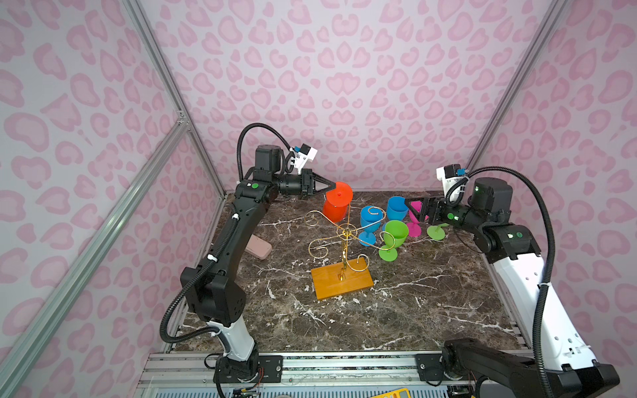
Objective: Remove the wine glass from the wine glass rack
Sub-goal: 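Close the left gripper on the red glass stem on the rack, then slide the red glass off the rack arm with the left gripper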
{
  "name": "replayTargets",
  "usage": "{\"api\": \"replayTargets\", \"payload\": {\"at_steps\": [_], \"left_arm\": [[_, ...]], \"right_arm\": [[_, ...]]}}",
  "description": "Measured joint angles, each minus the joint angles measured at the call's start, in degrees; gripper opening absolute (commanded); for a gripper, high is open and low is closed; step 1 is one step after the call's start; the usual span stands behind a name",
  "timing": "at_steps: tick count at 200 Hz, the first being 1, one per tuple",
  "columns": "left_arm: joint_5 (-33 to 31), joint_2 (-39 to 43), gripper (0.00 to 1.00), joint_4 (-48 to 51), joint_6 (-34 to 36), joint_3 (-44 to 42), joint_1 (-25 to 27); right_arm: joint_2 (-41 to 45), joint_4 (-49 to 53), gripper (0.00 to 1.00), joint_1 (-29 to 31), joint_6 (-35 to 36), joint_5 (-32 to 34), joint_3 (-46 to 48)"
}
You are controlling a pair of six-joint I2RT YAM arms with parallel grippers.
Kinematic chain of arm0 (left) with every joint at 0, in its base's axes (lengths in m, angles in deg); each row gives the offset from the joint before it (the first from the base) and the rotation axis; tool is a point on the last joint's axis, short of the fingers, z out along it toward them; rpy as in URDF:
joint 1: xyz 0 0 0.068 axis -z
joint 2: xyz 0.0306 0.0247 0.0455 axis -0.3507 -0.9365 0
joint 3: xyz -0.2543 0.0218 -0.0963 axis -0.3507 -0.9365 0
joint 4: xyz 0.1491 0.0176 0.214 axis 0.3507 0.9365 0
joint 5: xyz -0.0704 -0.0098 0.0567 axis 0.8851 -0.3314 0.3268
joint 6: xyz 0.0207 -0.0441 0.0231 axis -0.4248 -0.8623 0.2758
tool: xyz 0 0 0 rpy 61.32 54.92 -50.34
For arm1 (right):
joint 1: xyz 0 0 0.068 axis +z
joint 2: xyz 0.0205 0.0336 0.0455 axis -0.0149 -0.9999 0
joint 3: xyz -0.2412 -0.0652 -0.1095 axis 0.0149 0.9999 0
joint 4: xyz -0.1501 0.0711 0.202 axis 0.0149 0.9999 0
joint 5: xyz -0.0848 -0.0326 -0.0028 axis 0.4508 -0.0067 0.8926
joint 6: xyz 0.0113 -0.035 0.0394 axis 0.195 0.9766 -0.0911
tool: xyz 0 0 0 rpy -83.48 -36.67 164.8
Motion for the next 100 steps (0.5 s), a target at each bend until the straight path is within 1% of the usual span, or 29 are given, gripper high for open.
{"api": "replayTargets", "payload": {"at_steps": [22, 100], "left_arm": [[-0.04, -0.52, 0.03, -1.40, -1.31, 0.02, 0.44], [0.87, -0.87, 0.03, -2.54, -2.10, -0.22, 1.90]], "right_arm": [[0.26, 0.07, 0.83, -0.02, 0.00, 0.02, 0.02], [0.61, 0.07, 0.83, -0.02, 0.02, 0.04, 0.02]]}}
